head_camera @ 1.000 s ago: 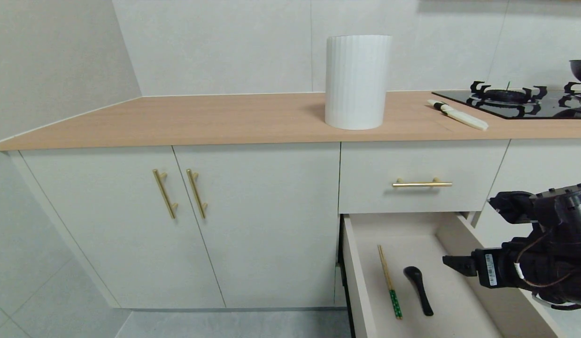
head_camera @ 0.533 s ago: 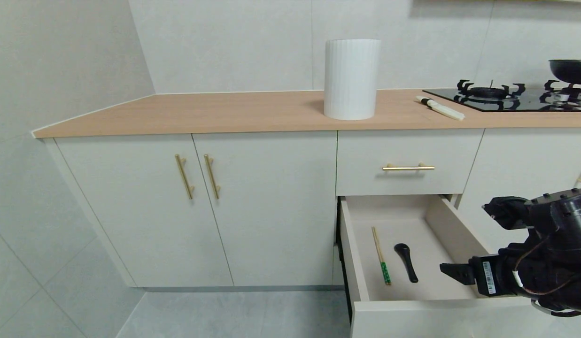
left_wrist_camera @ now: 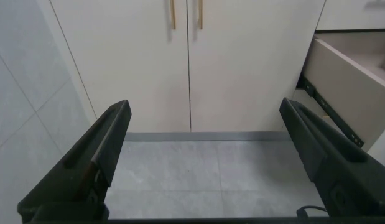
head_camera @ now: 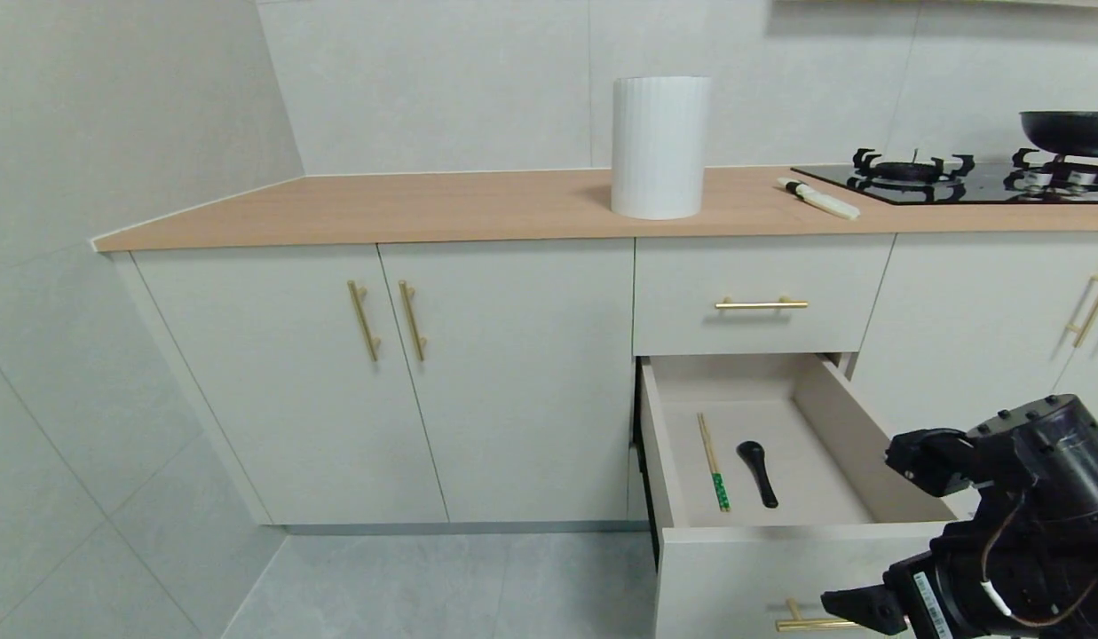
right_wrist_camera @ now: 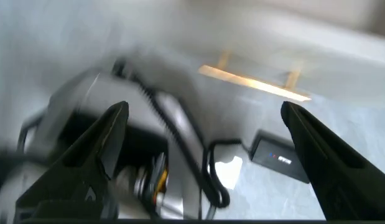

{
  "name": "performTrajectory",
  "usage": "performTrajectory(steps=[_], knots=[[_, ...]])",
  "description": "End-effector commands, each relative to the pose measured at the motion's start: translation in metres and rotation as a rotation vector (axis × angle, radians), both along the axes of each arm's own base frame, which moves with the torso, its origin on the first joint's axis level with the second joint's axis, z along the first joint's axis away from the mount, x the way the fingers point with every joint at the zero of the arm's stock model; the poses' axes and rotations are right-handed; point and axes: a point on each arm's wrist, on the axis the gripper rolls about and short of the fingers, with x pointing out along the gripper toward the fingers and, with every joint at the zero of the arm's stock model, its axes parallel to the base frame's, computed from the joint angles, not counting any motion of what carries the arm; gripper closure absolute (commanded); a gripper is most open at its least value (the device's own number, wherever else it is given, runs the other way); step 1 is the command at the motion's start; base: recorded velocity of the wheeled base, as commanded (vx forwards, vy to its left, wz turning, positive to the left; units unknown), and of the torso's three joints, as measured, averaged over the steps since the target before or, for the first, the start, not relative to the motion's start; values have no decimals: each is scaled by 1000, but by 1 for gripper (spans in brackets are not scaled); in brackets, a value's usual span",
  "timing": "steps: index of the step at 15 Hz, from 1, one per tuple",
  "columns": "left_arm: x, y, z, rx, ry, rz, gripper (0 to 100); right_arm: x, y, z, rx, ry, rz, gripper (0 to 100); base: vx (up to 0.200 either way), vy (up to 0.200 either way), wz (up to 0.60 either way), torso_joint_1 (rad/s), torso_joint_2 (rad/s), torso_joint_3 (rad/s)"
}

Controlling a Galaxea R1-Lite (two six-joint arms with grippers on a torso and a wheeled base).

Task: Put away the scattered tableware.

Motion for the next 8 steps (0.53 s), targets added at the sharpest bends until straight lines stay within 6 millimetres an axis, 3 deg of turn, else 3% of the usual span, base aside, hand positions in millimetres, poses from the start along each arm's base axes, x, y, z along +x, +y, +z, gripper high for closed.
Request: performTrajectory(steps=[1, 5, 8], knots=[[0, 0, 0, 0, 0, 0, 0, 5, 5, -12, -13, 62, 27, 0, 0, 0, 0, 0, 0, 0], [0, 0, 0, 0, 0, 0, 0, 20, 12, -39, -75, 170, 9, 0, 0, 0, 0, 0, 0, 0], [0, 0, 0, 0, 0, 0, 0, 35, 16, -54, -105, 151, -76, 0, 0, 0, 0, 0, 0, 0]])
